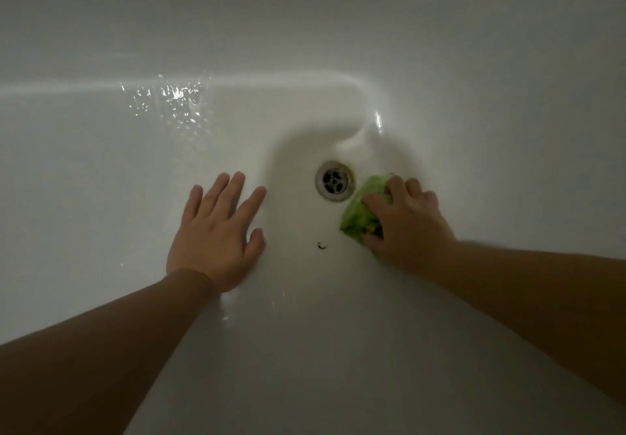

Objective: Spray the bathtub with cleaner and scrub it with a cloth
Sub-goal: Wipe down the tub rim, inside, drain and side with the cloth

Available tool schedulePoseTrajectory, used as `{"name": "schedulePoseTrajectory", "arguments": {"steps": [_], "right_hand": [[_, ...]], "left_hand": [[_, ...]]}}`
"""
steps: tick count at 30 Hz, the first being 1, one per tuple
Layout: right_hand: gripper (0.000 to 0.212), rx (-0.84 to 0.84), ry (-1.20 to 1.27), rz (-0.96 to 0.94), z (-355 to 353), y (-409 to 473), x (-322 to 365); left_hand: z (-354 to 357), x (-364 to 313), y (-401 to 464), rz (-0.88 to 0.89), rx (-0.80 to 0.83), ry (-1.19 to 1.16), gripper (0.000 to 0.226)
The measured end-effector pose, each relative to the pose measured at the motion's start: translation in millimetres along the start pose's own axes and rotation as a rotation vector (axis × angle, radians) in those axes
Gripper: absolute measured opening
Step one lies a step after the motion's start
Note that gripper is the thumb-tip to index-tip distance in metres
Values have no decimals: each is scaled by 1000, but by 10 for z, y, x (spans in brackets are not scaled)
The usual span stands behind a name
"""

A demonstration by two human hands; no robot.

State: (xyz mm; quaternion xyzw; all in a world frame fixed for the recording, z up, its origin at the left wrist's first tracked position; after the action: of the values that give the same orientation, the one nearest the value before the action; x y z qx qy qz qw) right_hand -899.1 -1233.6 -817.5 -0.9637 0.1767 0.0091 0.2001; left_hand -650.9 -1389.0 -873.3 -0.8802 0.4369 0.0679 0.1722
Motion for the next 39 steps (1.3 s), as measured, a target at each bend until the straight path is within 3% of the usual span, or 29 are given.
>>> {"name": "schedulePoseTrajectory", "arguments": {"steps": [4,9,12,14,16,18,19,23,26,29,35,39], "right_hand": [[66,216,71,-93,98,-460,289],[59,300,198,-401,50,-741,692],[59,237,209,-527,78,-559,801],[57,102,224,-434,90,-273,637],[54,1,222,-216,69,-15,369],[52,-21,171,-92,58,43,260],[52,-10,159,-116,51,-3,289],[59,195,52,-556,36,-267,398],[57,182,-132,-679,-10,-204,93],[49,70,-180,-550,-84,-148,-174],[51,-88,-125,-21,-205,246,-391],[48,-120,73,12,-197,628,-29]], "left_hand": [[-12,-6,-157,-34,9,-38,64],[-6,34,-243,-65,11,-75,63],[-4,48,-301,-84,12,-62,64],[-10,45,-310,-85,5,-63,64],[0,47,-299,-81,5,-63,64],[2,46,-296,-83,6,-59,64],[0,43,-301,-86,7,-57,64],[-14,32,-325,-97,13,-55,65],[-23,30,-318,-98,12,-61,66],[-21,29,-306,-98,6,-57,65],[-22,33,-298,-97,10,-50,64],[-24,53,-231,-98,-12,-52,65]]}}
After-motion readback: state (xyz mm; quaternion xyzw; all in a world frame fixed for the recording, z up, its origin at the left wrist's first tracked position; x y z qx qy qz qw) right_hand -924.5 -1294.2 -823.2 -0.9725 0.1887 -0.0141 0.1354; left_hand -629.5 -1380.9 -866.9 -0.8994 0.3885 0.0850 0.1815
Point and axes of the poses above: each hand's wrist, its own y-axis towards the middle knuckle, its own z-axis out of the palm, x = y × z, the point moved 5 cm from there along y, towards the middle knuckle, and after that the axes turned 1 degree about z, right-handed, at the moved point
